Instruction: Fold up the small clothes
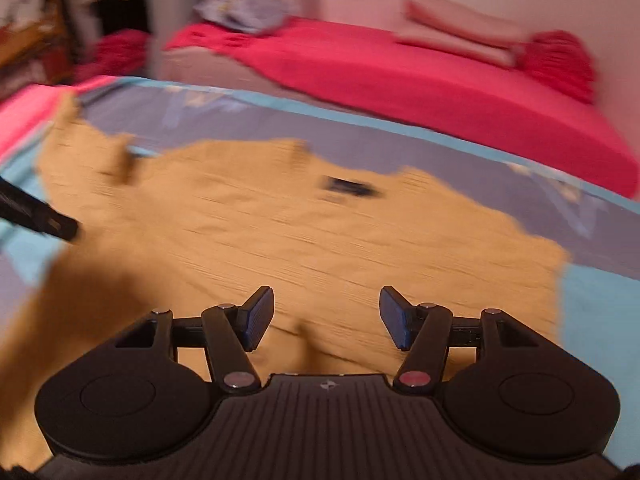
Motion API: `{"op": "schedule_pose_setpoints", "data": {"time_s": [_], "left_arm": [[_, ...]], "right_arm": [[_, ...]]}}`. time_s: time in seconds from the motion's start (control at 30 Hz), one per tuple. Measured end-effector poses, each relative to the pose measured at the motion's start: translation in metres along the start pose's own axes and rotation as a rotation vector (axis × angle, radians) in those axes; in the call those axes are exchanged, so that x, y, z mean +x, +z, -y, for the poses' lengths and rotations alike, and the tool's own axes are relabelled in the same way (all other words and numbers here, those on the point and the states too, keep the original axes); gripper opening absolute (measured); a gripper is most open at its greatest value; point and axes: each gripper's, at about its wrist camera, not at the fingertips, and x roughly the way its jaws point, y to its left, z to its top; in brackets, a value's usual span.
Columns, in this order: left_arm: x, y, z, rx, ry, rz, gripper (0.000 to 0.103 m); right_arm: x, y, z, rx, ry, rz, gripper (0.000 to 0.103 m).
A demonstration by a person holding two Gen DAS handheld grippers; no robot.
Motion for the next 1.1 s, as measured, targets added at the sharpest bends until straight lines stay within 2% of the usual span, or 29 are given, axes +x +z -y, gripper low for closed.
{"op": "schedule_pose_setpoints", "data": {"time_s": [0.07,0.13,0.17,0.23,0.27,0.33,0.37,0.43,0.53,0.63,0.7,0.77,0.8,0.83,0.9,1.0,1.03,1.1], "left_arm": [[0.015,0.007,0.013,0.023,-0.007,-0.007,0.103],[0.033,0.012,0.025,0.052,0.004,-0.028,0.103],[0.042,0.013,0.030,0.067,0.013,-0.040,0.103],[0.056,0.015,0.036,0.094,0.038,-0.066,0.103],[0.061,0.015,0.037,0.102,0.052,-0.076,0.103],[0.067,0.014,0.034,0.097,0.051,-0.088,0.103],[0.068,0.014,0.033,0.090,0.043,-0.088,0.103],[0.068,0.015,0.031,0.093,0.038,-0.090,0.103],[0.070,0.017,0.031,0.105,0.046,-0.090,0.103],[0.071,0.017,0.031,0.101,0.048,-0.088,0.103],[0.071,0.015,0.031,0.101,0.050,-0.083,0.103],[0.071,0.014,0.032,0.109,0.051,-0.077,0.103],[0.071,0.013,0.033,0.113,0.050,-0.074,0.103],[0.070,0.014,0.033,0.113,0.049,-0.073,0.103],[0.072,0.016,0.031,0.109,0.046,-0.075,0.103],[0.071,0.020,0.031,0.096,0.047,-0.062,0.103],[0.072,0.021,0.030,0.090,0.047,-0.060,0.103],[0.077,0.025,0.030,0.073,0.049,-0.061,0.103]], "right_arm": [[0.010,-0.014,0.016,-0.043,-0.129,-0.020,0.064],[0.023,-0.026,0.035,-0.052,-0.172,-0.053,0.066],[0.028,-0.029,0.045,-0.038,-0.203,-0.073,0.065],[0.027,-0.031,0.072,0.078,-0.246,-0.070,0.065],[0.023,-0.030,0.085,0.160,-0.235,-0.071,0.066],[0.012,-0.029,0.104,0.261,-0.139,-0.080,0.068],[0.007,-0.027,0.109,0.264,-0.078,-0.086,0.069],[-0.002,-0.023,0.115,0.254,-0.018,-0.061,0.069],[-0.001,-0.003,0.125,0.268,-0.012,-0.024,0.070],[0.025,0.020,0.132,0.285,-0.051,-0.022,0.070],[0.051,0.031,0.136,0.308,-0.065,-0.046,0.070],[0.079,0.038,0.140,0.354,-0.070,-0.114,0.069],[0.093,0.038,0.142,0.383,-0.067,-0.164,0.064],[0.104,0.037,0.145,0.414,-0.053,-0.204,0.055],[0.108,0.038,0.148,0.454,-0.038,-0.175,0.021],[0.091,0.045,0.158,0.498,-0.036,-0.051,0.016],[0.094,0.045,0.162,0.508,-0.040,-0.042,0.016],[0.110,0.038,0.164,0.499,-0.048,-0.107,0.017]]}}
